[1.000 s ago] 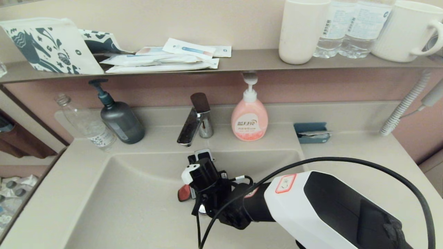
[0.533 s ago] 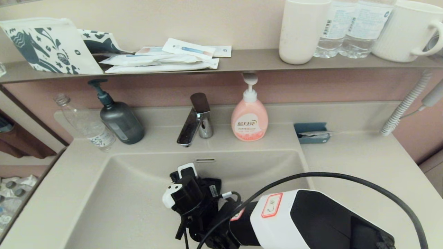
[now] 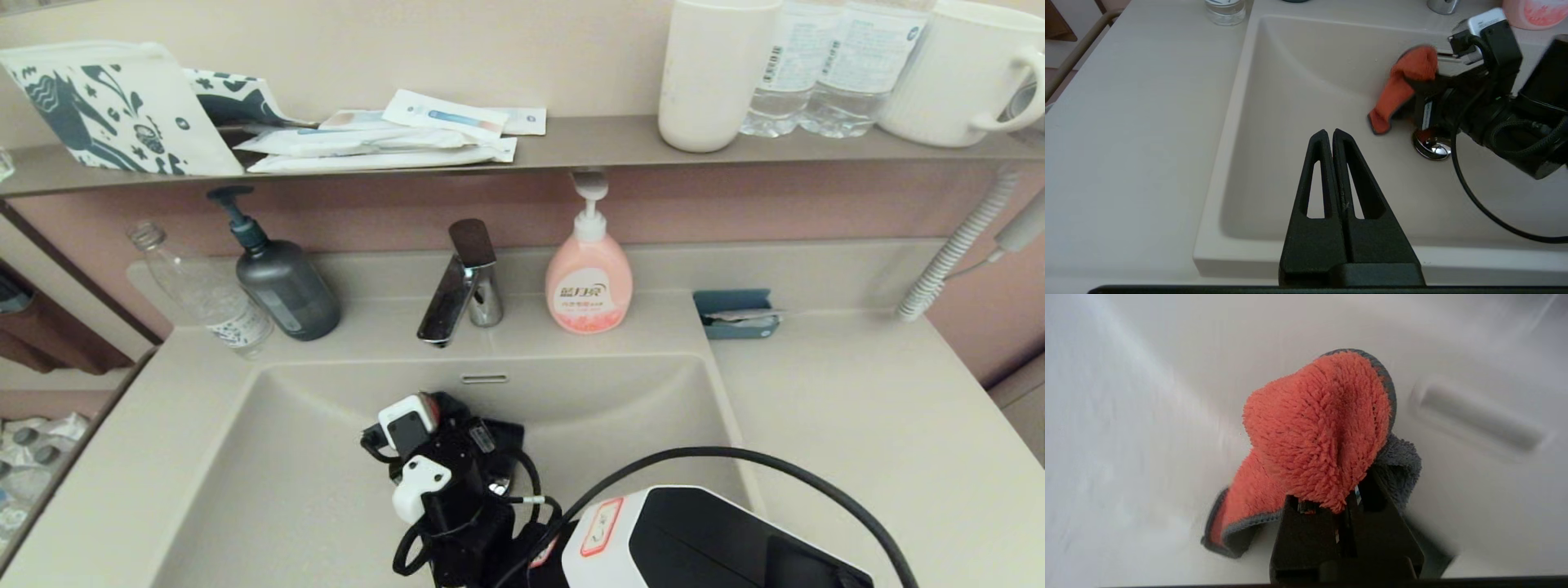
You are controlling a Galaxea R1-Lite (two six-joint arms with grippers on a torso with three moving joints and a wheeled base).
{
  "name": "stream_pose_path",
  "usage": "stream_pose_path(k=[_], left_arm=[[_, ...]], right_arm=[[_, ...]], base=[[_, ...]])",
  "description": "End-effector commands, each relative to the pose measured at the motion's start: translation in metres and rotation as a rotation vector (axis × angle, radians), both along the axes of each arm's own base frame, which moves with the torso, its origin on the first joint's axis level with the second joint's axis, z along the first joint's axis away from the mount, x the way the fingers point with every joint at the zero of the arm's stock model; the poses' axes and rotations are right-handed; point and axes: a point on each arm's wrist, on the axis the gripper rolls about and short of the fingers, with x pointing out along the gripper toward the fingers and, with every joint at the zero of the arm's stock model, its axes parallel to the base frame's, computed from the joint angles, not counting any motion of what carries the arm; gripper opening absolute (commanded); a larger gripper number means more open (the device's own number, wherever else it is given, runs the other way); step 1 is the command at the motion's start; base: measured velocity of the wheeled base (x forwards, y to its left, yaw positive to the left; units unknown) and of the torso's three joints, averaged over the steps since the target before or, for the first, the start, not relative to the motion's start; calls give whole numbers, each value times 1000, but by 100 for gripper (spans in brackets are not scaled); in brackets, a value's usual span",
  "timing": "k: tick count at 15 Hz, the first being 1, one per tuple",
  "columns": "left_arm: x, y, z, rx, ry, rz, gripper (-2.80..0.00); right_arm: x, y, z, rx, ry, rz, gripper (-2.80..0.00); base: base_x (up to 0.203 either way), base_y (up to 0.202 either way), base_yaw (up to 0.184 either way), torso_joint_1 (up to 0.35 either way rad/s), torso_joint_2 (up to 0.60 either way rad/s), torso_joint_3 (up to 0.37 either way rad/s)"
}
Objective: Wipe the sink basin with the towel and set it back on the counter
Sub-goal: Wipe the sink
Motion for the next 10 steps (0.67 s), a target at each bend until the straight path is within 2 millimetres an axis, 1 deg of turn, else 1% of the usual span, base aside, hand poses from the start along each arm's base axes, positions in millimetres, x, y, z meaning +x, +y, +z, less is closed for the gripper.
stream_pose_path(k=[1,3,7,9,10], left_arm=[[0,0,0,-1,1,1,-280],[0,0,0,0,1,1,-280],[0,0,0,-1,1,1,-280],[0,0,0,0,1,1,-280],[0,0,0,-1,0,1,-280]], right_arm=[[1,1,-10,1,-80,-8,-280],[9,-4,-8,14,-86,-27,-280],[33,-21,1,34,-97,-108,-280],[42,-30,15,59,-112,-133,-280],[44,-32,20,67,-118,-138,-280]], base=[[0,0,0,0,0,0],[0,0,0,0,0,0],[0,0,0,0,0,0],[0,0,0,0,0,0],[0,0,0,0,0,0]])
